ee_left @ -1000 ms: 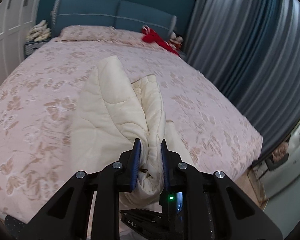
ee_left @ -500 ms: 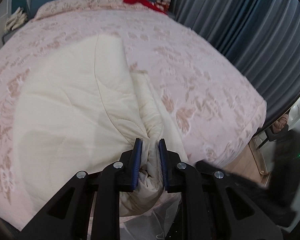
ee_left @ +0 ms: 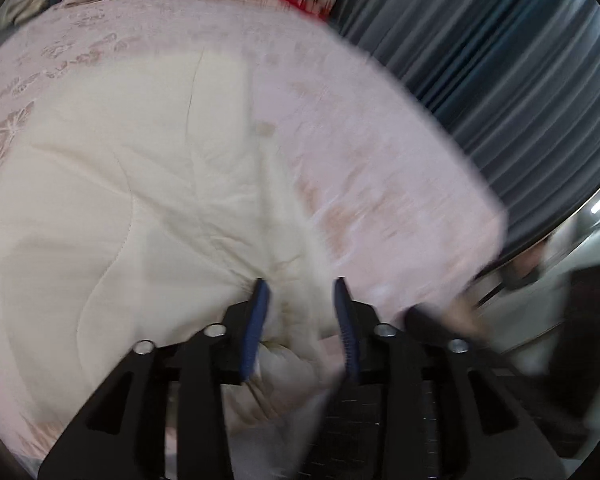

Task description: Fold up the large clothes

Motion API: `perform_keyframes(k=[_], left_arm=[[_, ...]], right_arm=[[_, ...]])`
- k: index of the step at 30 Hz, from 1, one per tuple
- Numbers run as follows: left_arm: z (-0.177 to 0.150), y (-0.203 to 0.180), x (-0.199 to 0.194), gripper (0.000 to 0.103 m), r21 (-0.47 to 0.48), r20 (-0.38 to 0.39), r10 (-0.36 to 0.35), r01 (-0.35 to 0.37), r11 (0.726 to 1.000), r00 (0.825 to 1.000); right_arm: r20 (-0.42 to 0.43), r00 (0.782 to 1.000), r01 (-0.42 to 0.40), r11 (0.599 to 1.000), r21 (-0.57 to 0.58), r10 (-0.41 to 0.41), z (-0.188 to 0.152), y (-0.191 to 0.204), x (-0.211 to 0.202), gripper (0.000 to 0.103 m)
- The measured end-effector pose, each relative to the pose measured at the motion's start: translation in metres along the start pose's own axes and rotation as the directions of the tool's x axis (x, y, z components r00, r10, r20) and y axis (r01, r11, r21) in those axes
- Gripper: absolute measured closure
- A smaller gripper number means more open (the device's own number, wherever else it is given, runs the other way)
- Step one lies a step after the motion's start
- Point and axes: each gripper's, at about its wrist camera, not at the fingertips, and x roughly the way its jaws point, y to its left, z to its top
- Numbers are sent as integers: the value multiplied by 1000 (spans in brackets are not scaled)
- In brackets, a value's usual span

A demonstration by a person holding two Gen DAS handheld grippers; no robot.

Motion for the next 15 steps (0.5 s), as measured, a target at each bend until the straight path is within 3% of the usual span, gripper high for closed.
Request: perform_keyframes(k=[1, 3, 6, 11, 15], left_arm=[[3, 0, -16, 58, -4, 39, -19, 19, 1000, 999], [14, 4, -63, 46, 12, 165, 15, -17, 1000, 986], [30, 17, -99, 46, -3, 249, 120, -123, 992, 961], [46, 49, -115, 46, -105, 267, 219, -197, 975, 939], [57, 54, -110, 46, -105, 237, 288, -270, 957, 928]], right_arm=[[17, 1000, -10, 1000, -9, 10, 1, 4, -5, 56], [36, 999, -31, 999, -37, 33, 3, 12, -6, 50], [18, 996, -82, 992, -91, 84, 6, 38, 3, 47], [-23, 995, -100, 990, -99, 98, 13, 69, 34, 45], [-9, 994, -105, 990, -93, 104, 22, 81, 31, 45]])
